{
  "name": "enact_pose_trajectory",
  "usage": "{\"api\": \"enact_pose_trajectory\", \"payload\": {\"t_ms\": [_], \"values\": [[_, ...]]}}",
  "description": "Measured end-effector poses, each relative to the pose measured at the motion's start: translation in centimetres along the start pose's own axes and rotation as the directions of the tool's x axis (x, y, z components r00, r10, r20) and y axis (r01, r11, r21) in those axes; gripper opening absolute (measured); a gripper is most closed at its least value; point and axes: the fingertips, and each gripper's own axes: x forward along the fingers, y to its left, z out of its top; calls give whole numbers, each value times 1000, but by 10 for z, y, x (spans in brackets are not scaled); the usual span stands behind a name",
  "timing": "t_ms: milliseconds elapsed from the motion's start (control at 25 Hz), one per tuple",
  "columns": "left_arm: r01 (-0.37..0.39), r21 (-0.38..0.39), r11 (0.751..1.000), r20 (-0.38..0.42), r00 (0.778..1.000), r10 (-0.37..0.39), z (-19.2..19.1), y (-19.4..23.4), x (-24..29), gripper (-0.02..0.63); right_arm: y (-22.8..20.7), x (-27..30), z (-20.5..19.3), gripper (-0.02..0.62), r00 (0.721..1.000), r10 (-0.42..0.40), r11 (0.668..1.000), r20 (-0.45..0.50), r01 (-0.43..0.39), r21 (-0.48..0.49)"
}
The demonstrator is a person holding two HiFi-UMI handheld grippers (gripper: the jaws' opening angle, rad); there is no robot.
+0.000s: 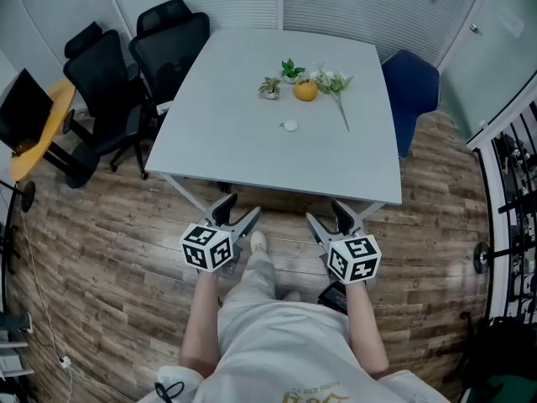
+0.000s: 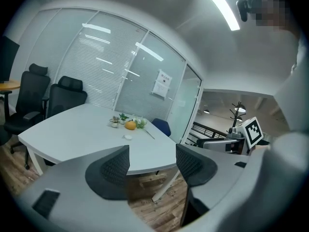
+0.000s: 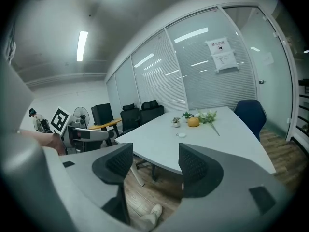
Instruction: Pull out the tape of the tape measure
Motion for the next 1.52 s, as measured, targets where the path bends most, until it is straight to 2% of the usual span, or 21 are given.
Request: {"api": "enact_pose_trajectory", "payload": {"t_ms": [400, 800, 1160, 1520], "values": [[65, -38, 997, -65, 996, -68, 48, 95, 116, 284, -60, 126, 35, 295, 995, -43, 999, -86, 45, 27], [135, -70, 988, -142, 979, -144, 77, 179, 201, 284, -93, 231, 52, 295, 981, -78, 995, -180, 89, 49], [218, -63, 974, -198, 954, -226, 87, 214, 254, 284, -120, 283, 59, 295, 964, -132, 989, -230, 144, 34], [265, -62, 962, -238, 932, -272, 84, 218, 276, 284, -137, 293, 60, 295, 951, -163, 986, -262, 168, -5]]}}
